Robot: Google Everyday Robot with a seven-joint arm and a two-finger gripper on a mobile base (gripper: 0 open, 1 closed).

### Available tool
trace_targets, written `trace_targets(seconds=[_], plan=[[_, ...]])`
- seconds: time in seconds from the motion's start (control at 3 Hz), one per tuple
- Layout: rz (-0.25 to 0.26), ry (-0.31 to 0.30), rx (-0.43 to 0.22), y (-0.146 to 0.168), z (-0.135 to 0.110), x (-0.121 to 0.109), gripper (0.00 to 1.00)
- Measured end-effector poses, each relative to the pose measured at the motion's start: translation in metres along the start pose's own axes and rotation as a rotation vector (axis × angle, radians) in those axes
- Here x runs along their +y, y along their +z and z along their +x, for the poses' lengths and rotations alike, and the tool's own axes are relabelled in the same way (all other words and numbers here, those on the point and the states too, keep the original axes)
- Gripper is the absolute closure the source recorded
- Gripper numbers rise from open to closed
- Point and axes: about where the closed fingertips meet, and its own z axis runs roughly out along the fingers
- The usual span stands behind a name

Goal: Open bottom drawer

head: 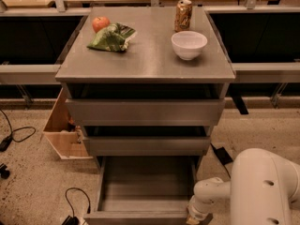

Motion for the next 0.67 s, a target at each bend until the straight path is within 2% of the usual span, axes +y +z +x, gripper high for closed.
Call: trace_targets(seconds=[0.67], plan=[[-0.017, -0.001, -0.005, 0.0018, 0.0030, 0.0045, 1.00]])
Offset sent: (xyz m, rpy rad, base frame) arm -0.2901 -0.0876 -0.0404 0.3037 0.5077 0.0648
